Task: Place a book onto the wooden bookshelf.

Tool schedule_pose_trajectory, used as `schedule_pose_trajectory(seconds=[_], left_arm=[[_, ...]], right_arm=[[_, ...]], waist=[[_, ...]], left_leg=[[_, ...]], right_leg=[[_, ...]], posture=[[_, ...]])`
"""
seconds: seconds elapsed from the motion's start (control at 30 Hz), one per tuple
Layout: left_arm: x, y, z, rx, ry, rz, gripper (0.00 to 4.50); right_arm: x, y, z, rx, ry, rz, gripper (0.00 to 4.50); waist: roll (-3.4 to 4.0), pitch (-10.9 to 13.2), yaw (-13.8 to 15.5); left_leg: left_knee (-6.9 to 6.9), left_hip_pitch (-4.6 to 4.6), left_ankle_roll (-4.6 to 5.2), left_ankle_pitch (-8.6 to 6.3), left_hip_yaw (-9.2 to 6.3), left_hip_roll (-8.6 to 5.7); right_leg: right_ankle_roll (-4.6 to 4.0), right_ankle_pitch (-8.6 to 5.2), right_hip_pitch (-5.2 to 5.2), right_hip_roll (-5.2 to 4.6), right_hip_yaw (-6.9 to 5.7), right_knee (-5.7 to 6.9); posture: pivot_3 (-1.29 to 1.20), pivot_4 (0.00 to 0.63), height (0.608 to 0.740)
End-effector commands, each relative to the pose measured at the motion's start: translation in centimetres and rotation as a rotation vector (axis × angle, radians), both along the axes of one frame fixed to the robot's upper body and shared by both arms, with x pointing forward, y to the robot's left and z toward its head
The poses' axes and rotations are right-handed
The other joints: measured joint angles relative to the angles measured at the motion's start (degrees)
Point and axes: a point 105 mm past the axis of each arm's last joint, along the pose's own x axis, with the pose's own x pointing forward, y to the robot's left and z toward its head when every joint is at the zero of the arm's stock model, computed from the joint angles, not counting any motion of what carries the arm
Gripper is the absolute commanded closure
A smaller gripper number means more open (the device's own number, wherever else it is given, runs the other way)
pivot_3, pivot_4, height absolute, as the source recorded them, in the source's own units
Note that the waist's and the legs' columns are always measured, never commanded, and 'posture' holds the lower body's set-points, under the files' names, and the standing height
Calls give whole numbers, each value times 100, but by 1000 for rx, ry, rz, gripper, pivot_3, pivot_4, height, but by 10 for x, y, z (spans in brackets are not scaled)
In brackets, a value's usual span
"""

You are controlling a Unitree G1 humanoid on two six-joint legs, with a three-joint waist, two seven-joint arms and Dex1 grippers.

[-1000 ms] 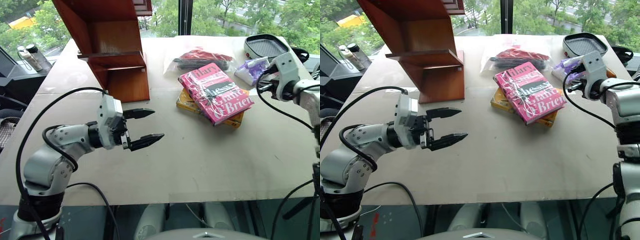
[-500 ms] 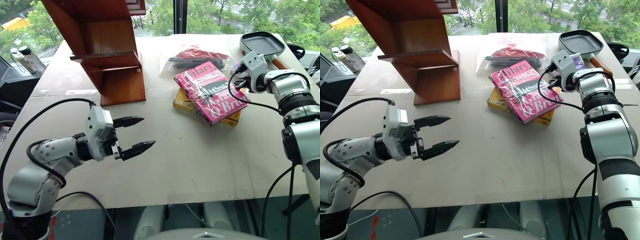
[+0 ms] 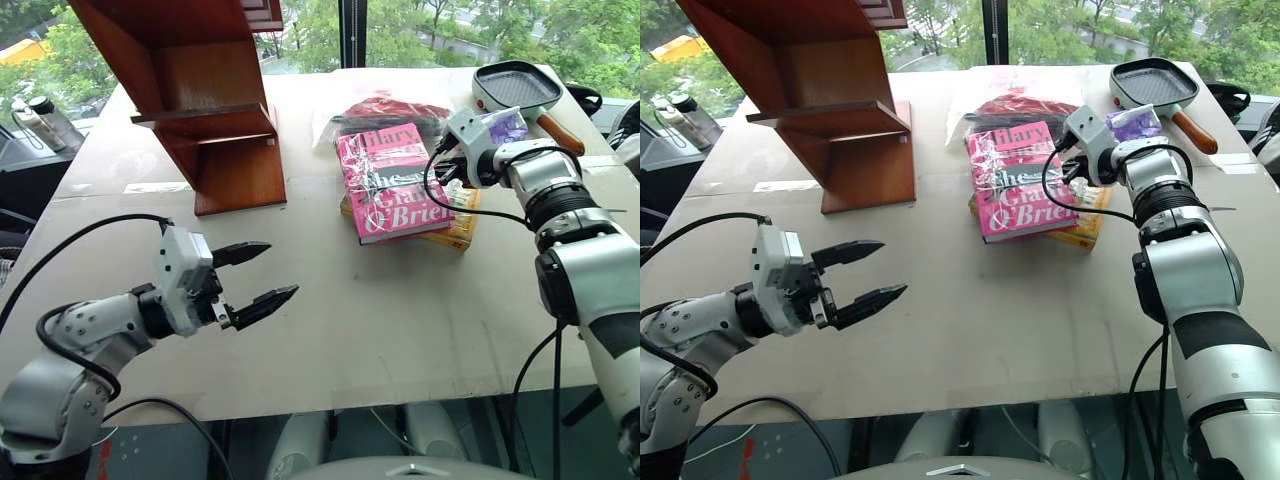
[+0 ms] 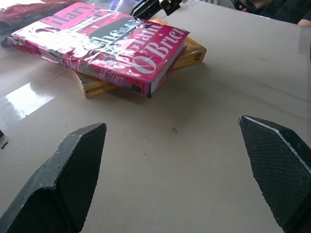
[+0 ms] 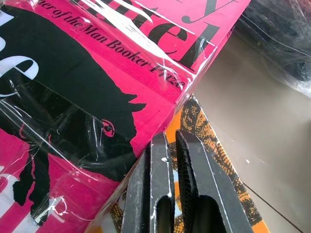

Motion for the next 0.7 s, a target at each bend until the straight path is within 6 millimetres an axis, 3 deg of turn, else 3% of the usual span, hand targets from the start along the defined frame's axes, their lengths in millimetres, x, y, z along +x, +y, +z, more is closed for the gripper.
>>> schedule_pose_trajectory(seconds=[0.03,0.17,0.27,0.3,0.4,0.47,0.5,0.53,0.6,0.7], left_arm=[[3,1,9,-30,-32,27,0],[17,4,4,-87,41,100,0],[35,3,-5,-142,179,163,0],[42,2,-10,-170,248,177,0],[63,-8,-17,-291,450,176,0],[85,-15,-15,-427,584,183,0],[94,-21,-13,-466,624,170,0],[109,-29,-12,-523,690,166,0],[127,-42,-11,-582,783,156,0],[149,-69,-12,-656,935,114,0]], right_arm=[[2,-3,19,24,-80,15,4406],[-9,-20,30,49,-180,125,4406],[-35,-50,31,-9,-192,239,4406],[-47,-61,33,-3,-197,264,3907],[-90,-73,45,88,-226,344,2988],[-128,-70,53,141,-239,418,2105],[-145,-68,57,181,-237,433,1326],[-172,-63,63,236,-264,482,959],[-206,-55,69,290,-293,521,153],[-239,-48,62,311,-340,471,67]], waist=[[0,0,1],[0,0,41],[0,0,112],[1,-1,118],[3,-2,206],[5,-3,230],[4,-3,186],[1,-1,182],[-4,-4,247],[-17,-11,171]], left_leg=[[0,0,0,0,0,0],[2,0,0,0,-4,-2],[8,-4,1,0,-6,-6],[18,-10,1,-1,-11,-6],[28,-14,2,-1,-16,-13],[49,-26,3,-1,-35,-15],[63,-31,3,-2,-42,-16],[68,-29,3,-1,-41,-20],[74,-20,9,-4,-48,-30],[86,15,19,-10,-46,-42]], right_leg=[[0,0,0,0,0,0],[0,0,2,-2,-5,0],[1,1,4,-4,-8,1],[2,1,4,-5,-15,-1],[3,0,5,-10,-24,14],[3,0,4,-11,-40,31],[3,0,3,-7,-40,43],[3,0,2,-9,-37,52],[4,0,13,-11,-44,69],[4,0,37,-7,-37,82]], posture=[[0,150,740],[0,150,740],[0,150,740],[0,150,740],[0,150,740],[0,150,740],[0,150,740],[0,150,740],[0,150,740],[0,150,740]])
